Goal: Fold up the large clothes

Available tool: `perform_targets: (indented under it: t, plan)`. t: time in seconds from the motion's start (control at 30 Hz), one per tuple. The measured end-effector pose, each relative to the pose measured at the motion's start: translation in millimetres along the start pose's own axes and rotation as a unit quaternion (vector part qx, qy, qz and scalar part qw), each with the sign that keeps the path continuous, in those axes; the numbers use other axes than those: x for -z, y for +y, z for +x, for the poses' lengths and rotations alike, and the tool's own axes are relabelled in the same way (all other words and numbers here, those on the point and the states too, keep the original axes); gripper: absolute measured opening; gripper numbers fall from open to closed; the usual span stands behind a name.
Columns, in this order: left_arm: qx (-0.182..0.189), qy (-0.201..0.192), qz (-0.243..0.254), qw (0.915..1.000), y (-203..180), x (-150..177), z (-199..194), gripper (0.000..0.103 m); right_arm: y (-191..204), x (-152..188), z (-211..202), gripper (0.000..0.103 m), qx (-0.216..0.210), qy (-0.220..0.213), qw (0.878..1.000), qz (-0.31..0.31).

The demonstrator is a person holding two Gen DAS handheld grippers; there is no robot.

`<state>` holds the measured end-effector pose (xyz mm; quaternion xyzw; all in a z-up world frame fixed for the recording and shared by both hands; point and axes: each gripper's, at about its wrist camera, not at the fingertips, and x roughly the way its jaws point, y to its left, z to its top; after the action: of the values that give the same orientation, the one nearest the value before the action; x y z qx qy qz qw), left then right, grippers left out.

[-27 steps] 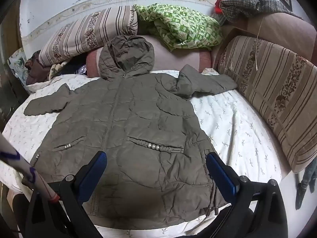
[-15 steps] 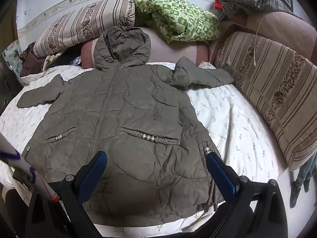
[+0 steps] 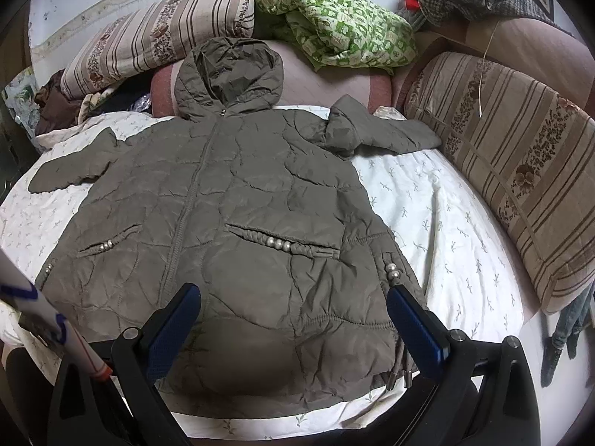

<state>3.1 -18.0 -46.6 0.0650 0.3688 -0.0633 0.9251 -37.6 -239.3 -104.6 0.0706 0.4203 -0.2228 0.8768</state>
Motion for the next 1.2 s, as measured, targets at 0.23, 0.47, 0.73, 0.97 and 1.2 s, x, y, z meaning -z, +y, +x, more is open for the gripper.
perform_targets:
  t: [0.23, 0.47, 0.73, 0.97, 1.2]
  plan:
    - [0.015, 0.0, 0.007, 0.9999, -9, 3, 3, 0.099, -3, 3, 5, 0.102, 0.007, 0.006, 1.0, -0.006]
    - [0.045, 0.03, 0.018, 0.9984, -18, 8, 12, 0.099, -4, 3, 8, 0.102, 0.009, 0.012, 1.0, -0.008]
    - [0.027, 0.023, 0.016, 0.9992, -15, 7, 11, 0.099, -2, 4, 12, 0.102, 0.012, 0.017, 1.0, -0.012]
    - [0.018, 0.037, 0.01, 0.9991, -12, 8, 18, 0.099, -2, 4, 16, 0.102, 0.012, 0.022, 1.0, -0.011]
    - [0.026, 0.035, 0.0, 0.9991, -9, 7, 20, 0.099, -4, 6, 21, 0.102, 0.013, 0.029, 0.999, -0.007]
